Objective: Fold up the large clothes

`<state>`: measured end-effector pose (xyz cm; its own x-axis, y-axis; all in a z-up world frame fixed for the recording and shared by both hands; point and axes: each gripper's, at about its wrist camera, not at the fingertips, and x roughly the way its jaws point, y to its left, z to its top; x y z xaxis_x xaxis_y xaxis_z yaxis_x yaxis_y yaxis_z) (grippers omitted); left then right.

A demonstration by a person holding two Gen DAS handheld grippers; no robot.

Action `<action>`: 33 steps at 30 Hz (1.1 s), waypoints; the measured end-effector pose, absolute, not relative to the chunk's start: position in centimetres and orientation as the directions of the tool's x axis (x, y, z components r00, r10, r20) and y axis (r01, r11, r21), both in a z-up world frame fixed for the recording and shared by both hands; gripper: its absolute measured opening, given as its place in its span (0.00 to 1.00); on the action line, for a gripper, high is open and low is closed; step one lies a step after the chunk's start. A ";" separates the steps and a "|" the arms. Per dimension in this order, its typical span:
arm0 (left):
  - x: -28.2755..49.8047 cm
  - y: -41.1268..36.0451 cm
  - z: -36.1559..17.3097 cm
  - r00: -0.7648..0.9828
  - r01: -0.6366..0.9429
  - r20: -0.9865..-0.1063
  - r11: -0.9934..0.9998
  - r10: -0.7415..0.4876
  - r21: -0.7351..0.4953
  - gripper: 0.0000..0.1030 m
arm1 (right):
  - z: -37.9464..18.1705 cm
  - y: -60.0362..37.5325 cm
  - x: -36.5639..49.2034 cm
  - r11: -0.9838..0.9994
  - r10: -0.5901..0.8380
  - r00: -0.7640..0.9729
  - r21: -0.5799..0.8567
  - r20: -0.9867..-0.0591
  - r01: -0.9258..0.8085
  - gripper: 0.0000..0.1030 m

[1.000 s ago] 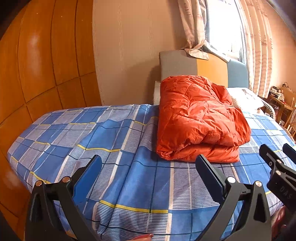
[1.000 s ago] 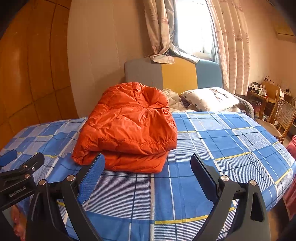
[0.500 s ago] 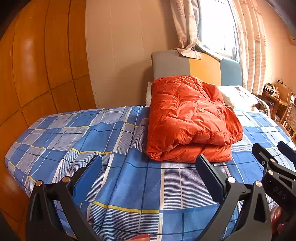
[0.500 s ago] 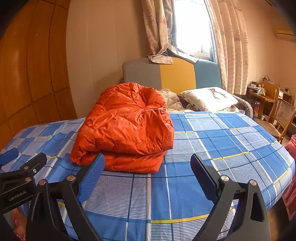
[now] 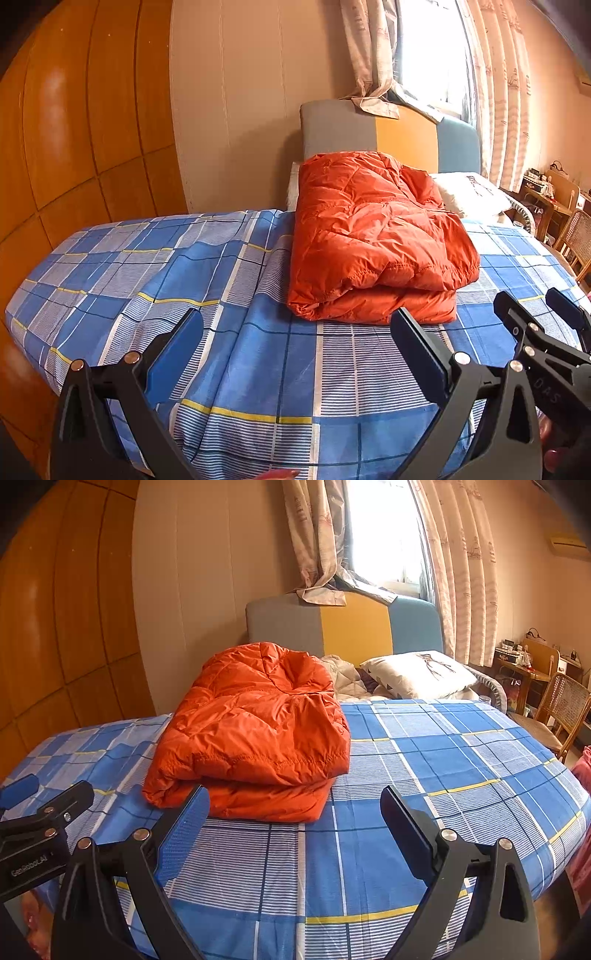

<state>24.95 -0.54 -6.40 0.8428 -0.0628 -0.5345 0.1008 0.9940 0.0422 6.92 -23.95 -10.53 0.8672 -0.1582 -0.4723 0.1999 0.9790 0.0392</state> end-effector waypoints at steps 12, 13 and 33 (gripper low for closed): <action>24.9 -0.7 -6.4 0.840 0.107 -0.539 0.993 -0.067 0.043 0.98 | -10.6 -24.1 7.0 0.978 -0.163 0.866 0.037 -0.473 0.204 0.90; 24.9 -0.7 -6.4 0.840 0.107 -0.539 0.993 -0.065 0.046 0.98 | -10.6 -24.2 6.9 0.978 -0.160 0.866 0.040 -0.473 0.202 0.90; 24.0 -1.7 -6.0 0.866 0.104 -0.497 0.991 -0.048 0.085 0.98 | -10.8 -24.5 7.0 0.976 -0.166 0.862 0.043 -0.478 0.211 0.90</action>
